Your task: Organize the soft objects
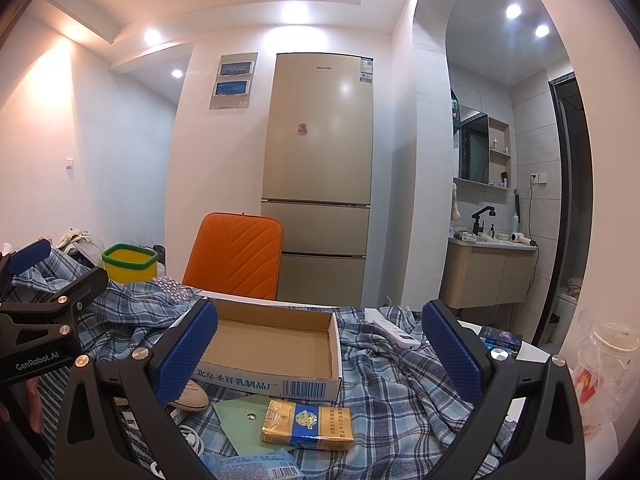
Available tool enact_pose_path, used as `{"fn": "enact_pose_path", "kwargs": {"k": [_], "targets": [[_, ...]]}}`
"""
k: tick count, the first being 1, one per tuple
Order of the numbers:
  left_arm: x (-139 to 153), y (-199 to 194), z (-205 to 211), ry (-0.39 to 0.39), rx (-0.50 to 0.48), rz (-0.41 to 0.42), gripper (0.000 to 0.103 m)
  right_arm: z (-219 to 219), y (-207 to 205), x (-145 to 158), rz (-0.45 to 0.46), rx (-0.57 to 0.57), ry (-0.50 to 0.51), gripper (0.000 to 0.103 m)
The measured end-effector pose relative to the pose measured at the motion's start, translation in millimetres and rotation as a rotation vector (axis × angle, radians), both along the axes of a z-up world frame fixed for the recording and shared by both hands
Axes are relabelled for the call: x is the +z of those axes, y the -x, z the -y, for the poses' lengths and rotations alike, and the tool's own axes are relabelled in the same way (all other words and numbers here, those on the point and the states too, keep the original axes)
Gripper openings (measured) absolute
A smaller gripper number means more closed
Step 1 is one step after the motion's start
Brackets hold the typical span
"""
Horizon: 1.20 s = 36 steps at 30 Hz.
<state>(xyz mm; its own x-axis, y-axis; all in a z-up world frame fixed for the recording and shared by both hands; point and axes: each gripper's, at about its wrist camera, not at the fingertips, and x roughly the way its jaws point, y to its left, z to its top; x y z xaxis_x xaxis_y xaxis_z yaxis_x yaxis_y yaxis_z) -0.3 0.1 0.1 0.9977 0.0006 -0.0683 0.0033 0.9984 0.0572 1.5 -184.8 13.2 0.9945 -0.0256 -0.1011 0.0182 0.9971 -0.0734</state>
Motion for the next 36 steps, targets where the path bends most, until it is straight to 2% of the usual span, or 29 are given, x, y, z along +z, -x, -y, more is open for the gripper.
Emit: {"fn": "enact_pose_path", "kwargs": {"k": [25, 29, 34, 36], "targets": [[-1.2, 0.7, -3.2, 0.002, -0.001, -0.006, 0.103, -0.2, -0.6, -0.2, 0.003, 0.001, -0.002, 0.103], [-2.5, -2.0, -3.9, 0.011, -0.030, -0.007, 0.103, -0.2, -0.3, -0.4, 0.002, 0.001, -0.002, 0.103], [-4.6, -7.5, 0.8, 0.003, -0.091, -0.050, 0.103, 0.4, 0.0, 0.4, 0.006, -0.004, -0.002, 0.103], [-2.9, -6.1, 1.8, 0.000, -0.086, -0.046, 0.103, 2.2, -0.1, 1.7, 0.011, 0.001, -0.011, 0.103]]}}
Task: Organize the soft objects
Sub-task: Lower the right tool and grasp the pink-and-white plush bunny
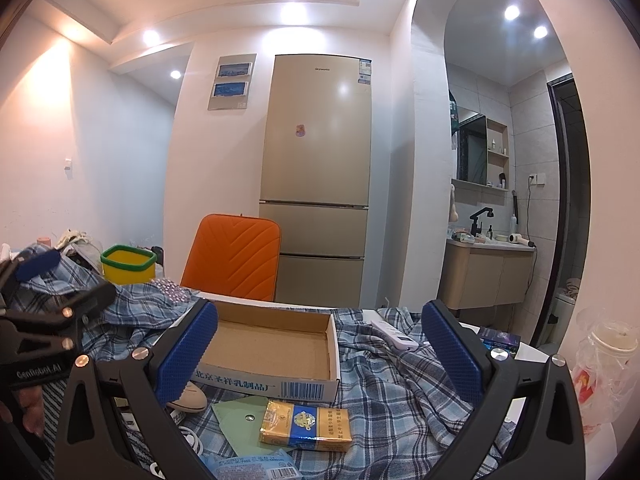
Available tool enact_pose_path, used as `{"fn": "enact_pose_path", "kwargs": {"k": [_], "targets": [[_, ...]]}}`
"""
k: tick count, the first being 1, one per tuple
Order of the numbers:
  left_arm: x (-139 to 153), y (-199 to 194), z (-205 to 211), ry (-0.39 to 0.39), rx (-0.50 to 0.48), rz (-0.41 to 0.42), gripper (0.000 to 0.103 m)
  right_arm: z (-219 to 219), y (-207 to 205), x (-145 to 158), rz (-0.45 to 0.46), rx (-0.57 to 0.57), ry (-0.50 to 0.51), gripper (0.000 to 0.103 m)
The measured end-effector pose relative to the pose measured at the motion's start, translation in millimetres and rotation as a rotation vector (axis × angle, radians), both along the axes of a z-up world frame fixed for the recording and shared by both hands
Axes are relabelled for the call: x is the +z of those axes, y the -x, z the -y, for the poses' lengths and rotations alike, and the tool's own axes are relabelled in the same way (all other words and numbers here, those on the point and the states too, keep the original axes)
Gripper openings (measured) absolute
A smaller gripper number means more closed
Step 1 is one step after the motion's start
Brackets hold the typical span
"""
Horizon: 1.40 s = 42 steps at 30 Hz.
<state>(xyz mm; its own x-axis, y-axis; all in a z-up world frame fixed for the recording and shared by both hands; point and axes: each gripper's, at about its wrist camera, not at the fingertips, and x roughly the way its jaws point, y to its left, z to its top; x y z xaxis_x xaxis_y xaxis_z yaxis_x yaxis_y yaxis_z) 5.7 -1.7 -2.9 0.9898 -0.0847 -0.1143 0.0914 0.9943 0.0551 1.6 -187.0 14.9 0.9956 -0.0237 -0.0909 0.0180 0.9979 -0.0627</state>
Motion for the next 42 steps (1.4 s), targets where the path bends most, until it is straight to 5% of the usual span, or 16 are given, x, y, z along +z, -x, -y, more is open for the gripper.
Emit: {"fn": "enact_pose_path", "kwargs": {"k": [3, 10, 12, 18, 25, 30, 34, 37, 42], "targets": [[8, 5, -2, 0.009, -0.003, -0.016, 0.103, 6, -7, 5, -0.059, 0.020, -0.025, 0.103], [19, 7, -5, 0.066, -0.133, -0.287, 0.098, 32, -16, 16, -0.256, 0.064, -0.137, 0.103], [14, 10, -3, 0.068, -0.183, -0.349, 0.084, 36, -16, 15, -0.331, 0.083, -0.158, 0.103], [-6, 35, 5, 0.052, -0.184, -0.458, 0.082, 17, 9, -1, -0.431, 0.151, -0.055, 0.102], [-17, 51, 7, 0.040, -0.204, -0.529, 0.082, 11, 10, -43, -0.608, 0.225, -0.002, 0.078], [-26, 52, 15, 0.025, -0.207, -0.570, 0.082, 10, 1, -55, -0.677, 0.255, -0.014, 0.069], [-28, 53, 15, 0.027, -0.194, -0.564, 0.082, 9, -9, -63, -0.735, 0.211, -0.003, 0.056], [-28, 52, 15, 0.037, -0.201, -0.577, 0.082, 11, -11, -68, -0.756, 0.227, -0.021, 0.044], [-25, 50, 14, 0.042, -0.200, -0.589, 0.082, 17, -4, -59, -0.705, 0.224, -0.042, 0.040]]}}
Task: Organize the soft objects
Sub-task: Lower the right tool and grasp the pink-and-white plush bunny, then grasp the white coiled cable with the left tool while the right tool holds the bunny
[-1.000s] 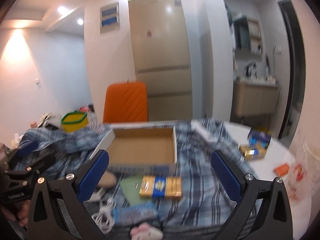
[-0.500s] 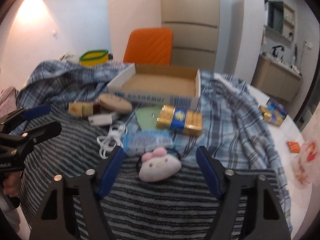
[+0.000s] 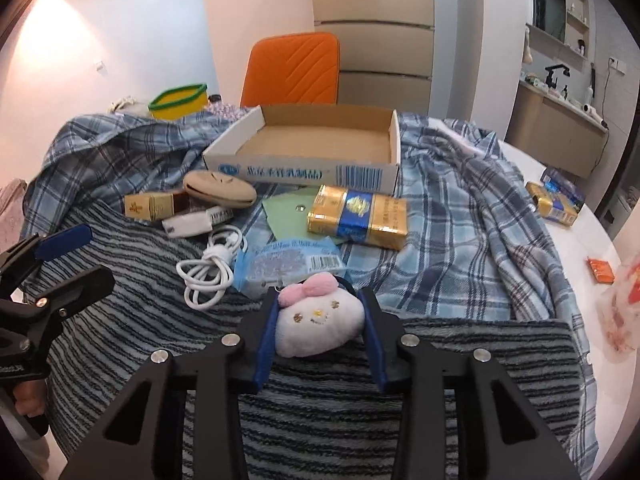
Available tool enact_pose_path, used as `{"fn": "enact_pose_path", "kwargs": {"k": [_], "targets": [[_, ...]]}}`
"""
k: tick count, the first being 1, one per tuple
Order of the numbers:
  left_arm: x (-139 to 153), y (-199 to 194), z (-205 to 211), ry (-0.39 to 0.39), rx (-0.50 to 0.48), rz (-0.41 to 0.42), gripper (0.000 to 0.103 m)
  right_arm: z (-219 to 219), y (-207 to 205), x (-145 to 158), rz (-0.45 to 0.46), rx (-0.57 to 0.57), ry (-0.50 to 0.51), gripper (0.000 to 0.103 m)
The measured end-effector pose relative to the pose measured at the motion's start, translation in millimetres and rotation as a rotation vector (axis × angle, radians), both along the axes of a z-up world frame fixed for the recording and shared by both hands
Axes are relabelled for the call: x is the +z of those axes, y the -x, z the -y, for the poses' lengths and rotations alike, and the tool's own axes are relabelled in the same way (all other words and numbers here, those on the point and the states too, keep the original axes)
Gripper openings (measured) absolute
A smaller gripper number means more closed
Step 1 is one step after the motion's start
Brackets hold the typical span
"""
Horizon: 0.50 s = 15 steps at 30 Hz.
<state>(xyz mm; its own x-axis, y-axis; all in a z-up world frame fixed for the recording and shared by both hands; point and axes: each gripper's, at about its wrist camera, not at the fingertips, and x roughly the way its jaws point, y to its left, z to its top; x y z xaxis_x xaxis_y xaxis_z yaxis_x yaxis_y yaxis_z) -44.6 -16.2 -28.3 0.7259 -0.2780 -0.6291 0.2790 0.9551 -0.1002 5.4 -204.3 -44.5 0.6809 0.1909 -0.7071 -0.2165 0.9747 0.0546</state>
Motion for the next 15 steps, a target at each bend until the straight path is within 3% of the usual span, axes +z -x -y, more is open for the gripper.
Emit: {"fn": "enact_pose_path", "kwargs": {"k": [5, 11, 13, 15], "targets": [[1, -7, 4, 0.046, 0.010, -0.047, 0.082, 2, 11, 14, 0.082, -0.019, 0.012, 0.040], [0, -18, 32, 0.020, 0.026, -0.098, 0.082, 15, 15, 35, 0.223, -0.149, 0.008, 0.040], [-1, -24, 43, 0.020, 0.027, -0.115, 0.079, 19, 17, 44, 0.290, -0.227, 0.026, 0.040], [-3, -33, 51, 0.029, 0.035, -0.145, 0.068, 21, 15, 50, 0.326, -0.261, 0.013, 0.040]]}}
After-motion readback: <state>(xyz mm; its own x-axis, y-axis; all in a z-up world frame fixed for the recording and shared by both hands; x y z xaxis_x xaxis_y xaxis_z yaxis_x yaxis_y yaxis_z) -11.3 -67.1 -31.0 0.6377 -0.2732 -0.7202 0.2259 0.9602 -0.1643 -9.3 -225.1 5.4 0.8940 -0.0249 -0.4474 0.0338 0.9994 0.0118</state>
